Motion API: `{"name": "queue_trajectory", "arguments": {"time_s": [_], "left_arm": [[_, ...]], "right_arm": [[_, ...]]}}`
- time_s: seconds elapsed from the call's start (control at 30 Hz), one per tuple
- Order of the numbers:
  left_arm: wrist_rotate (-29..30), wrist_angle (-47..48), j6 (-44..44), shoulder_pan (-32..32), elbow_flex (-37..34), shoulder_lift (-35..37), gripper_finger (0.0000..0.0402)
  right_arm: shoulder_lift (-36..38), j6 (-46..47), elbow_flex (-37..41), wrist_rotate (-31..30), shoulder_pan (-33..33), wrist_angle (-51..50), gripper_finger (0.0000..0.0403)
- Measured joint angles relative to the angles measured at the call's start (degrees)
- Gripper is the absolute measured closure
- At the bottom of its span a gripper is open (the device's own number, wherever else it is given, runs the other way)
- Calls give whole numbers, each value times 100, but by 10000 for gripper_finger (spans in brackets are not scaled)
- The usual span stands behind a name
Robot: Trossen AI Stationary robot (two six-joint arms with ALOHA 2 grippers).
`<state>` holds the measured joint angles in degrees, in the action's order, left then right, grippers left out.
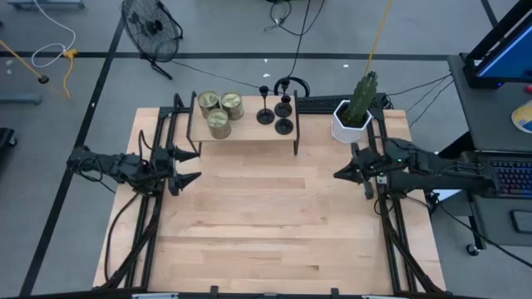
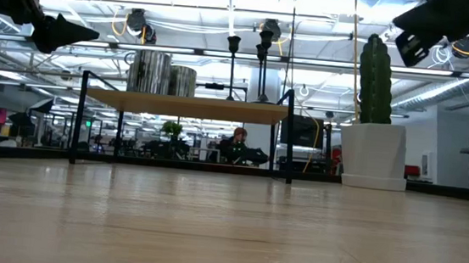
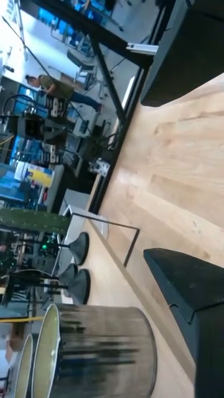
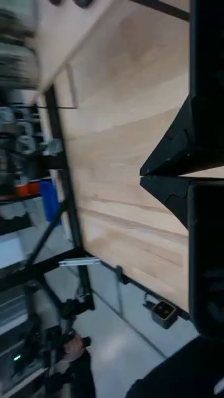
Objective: Pick & Place candle stick holders
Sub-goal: Return to Home Position
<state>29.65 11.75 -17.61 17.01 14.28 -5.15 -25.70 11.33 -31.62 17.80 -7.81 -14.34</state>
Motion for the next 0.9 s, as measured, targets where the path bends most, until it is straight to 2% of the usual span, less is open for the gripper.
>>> {"name": "queue_trajectory", "arguments": {"time_s": [0.13,0.3,0.57,0.9], "left_arm": [[46,64,48,68,0,0,4],[49,63,-51,214,-153,-1,4],[232,-888,-24,423,-882,-2,4],[793,-499,-70,455,-890,-2,4]], "right_arm": [[648,101,303,0,-82,205,401],[1111,325,847,15,-88,309,401],[1684,840,2075,46,-88,1804,401],[2360,1086,2729,27,-88,1962,401]]}}
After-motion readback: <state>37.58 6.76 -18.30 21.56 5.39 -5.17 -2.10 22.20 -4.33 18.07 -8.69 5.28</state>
